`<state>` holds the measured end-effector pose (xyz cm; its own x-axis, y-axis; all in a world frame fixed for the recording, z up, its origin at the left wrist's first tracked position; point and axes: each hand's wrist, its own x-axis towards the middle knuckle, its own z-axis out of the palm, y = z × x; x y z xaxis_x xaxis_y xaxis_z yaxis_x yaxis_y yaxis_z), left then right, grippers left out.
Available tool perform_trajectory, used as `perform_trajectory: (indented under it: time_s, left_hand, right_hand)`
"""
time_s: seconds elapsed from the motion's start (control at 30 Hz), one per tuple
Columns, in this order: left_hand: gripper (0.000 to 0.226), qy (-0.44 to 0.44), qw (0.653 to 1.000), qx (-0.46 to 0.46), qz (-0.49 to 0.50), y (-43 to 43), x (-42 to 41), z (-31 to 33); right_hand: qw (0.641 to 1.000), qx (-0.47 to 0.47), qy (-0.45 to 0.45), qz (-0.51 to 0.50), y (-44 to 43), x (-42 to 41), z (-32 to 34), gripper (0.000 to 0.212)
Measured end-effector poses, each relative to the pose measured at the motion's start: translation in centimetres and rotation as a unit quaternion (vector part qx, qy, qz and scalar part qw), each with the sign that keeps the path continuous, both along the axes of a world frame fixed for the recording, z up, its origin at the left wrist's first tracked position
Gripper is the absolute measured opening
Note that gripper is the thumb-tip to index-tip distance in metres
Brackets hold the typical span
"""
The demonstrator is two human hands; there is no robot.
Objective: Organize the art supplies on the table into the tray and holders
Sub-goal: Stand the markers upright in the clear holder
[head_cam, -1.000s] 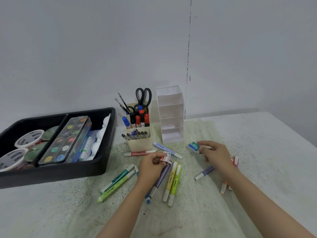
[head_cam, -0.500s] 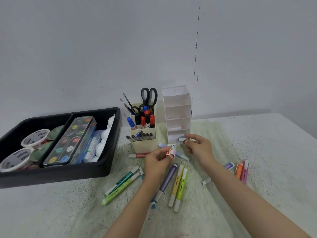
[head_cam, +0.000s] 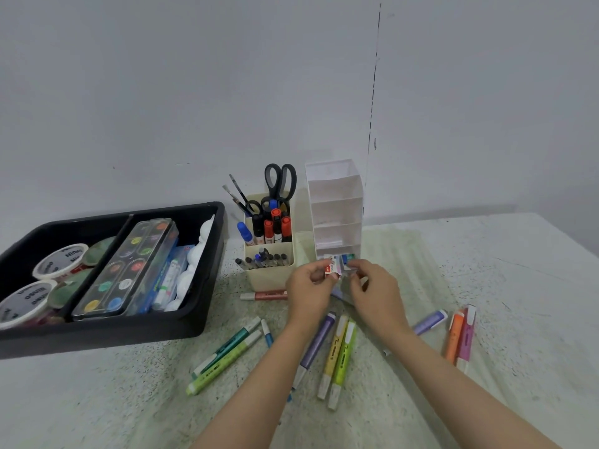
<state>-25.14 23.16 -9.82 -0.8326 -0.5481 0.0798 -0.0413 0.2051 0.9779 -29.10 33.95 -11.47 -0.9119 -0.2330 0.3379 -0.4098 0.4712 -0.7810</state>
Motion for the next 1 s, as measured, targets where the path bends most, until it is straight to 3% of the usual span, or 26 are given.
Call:
perform_trajectory:
  time_s: [0.13, 0.33, 0.57, 0.7, 1.0]
  left_hand:
    - [0.025, 0.01, 0.993, -0.114, 0.006, 0.1, -0.4, 0.1]
    - [0.037, -0.005, 0.969, -0.248, 0.0, -0.2, -0.2, -0.9]
    - [0.042, -0.02, 0.882, -0.469, -0.039, -1.1, 1.0, -2.1]
    - [0.042, -0.046, 0.862, -0.504, -0.035, -1.2, 0.8, -2.0]
    - [0.043, -0.062, 0.882, -0.466, -0.039, -0.7, 0.7, -1.5]
  right_hand:
    - [0.999, 0.033, -0.012, 0.038, 0.0, 0.1, -0.3, 0.037]
    - [0.993, 0.104, 0.013, 0.055, 0.3, 0.0, -0.8, 0.046]
    - [0.975, 0.216, 0.045, 0.035, 0.8, 0.1, -0.3, 0.048]
    - [0.968, 0.246, 0.04, 0.025, 0.8, -0.1, 0.2, 0.048]
    - [0.966, 0.248, -0.022, 0.068, 1.7, -0.3, 0.5, 0.049]
